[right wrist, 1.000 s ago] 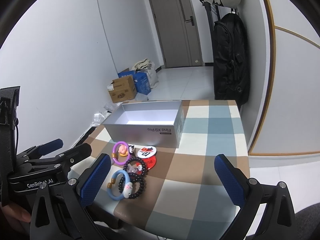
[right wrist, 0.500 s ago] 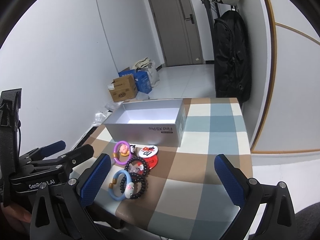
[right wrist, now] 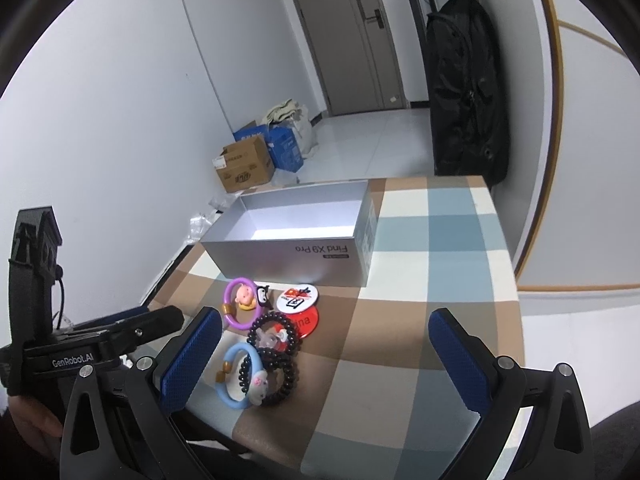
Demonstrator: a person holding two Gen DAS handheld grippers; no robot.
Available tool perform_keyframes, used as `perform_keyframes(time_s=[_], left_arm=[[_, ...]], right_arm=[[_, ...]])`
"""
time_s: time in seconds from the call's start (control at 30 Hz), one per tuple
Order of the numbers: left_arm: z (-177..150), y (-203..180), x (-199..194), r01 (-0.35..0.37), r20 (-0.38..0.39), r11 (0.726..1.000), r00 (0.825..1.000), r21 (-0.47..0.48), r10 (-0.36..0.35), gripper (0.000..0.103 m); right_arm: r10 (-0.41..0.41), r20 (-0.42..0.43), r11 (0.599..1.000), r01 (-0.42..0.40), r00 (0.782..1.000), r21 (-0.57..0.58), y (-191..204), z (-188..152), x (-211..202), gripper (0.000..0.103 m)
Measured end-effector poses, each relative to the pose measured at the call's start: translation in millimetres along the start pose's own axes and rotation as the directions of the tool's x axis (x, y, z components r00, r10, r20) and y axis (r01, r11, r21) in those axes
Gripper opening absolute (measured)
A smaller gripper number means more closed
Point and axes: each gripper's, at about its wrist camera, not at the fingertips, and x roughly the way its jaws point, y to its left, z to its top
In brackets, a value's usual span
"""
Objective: Organize jewelry
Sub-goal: 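Grasp the small red ring with the left tool while the right tool grasps the blue ring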
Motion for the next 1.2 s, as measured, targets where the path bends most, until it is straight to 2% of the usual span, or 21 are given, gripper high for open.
perform_keyframes(time_s=[0.17, 0.3, 0.43, 0.53, 0.73, 1.07, 1.2], left_arm=[[3.8, 11.6, 12.6, 0.021, -0.050, 0.999, 0.999, -0.040, -0.023, 0.057], [5.4, 11.4, 19.8, 0.033, -0.075, 0.999, 0.997, -0.039, -0.036, 0.044], [5.2, 7.6, 25.3, 0.017, -0.101, 1.000, 0.995, -0.010, -0.017, 0.031], [2.6, 5.6, 29.9, 0.000, -0.132, 1.000, 0.991, 0.018, 0.003, 0.018], [3.0, 0.3, 27.5, -0.026, -0.134, 0.998, 0.990, 0.057, 0.034, 0.016], [9.7, 14.9, 27.2, 0.035, -0.131, 0.999, 0.991, -0.041, -0.041, 0.015], [11.9, 10.9, 19.9, 0.048, -0.101, 0.998, 0.994, -0.038, -0.051, 0.015]], right_arm=[[0.009, -0.026, 1.000, -0.009, 1.000, -0.006, 1.1, 3.0, 11.6, 0.103], [0.016, -0.045, 1.000, -0.016, 0.999, -0.005, 2.9, 4.7, 19.8, 0.103], [0.037, -0.068, 0.999, -0.037, 0.997, -0.005, 4.5, 4.2, 25.8, 0.103], [0.047, -0.075, 0.999, -0.048, 0.996, -0.006, 6.9, 4.4, 27.1, 0.103], [0.064, -0.095, 0.998, -0.064, 0.993, 0.000, 8.1, 5.1, 31.2, 0.103], [0.098, -0.129, 0.995, -0.098, 0.987, 0.001, 10.7, -0.1, 31.0, 0.103], [0.114, -0.159, 0.992, -0.120, 0.981, -0.034, 19.3, -6.6, 29.4, 0.093]])
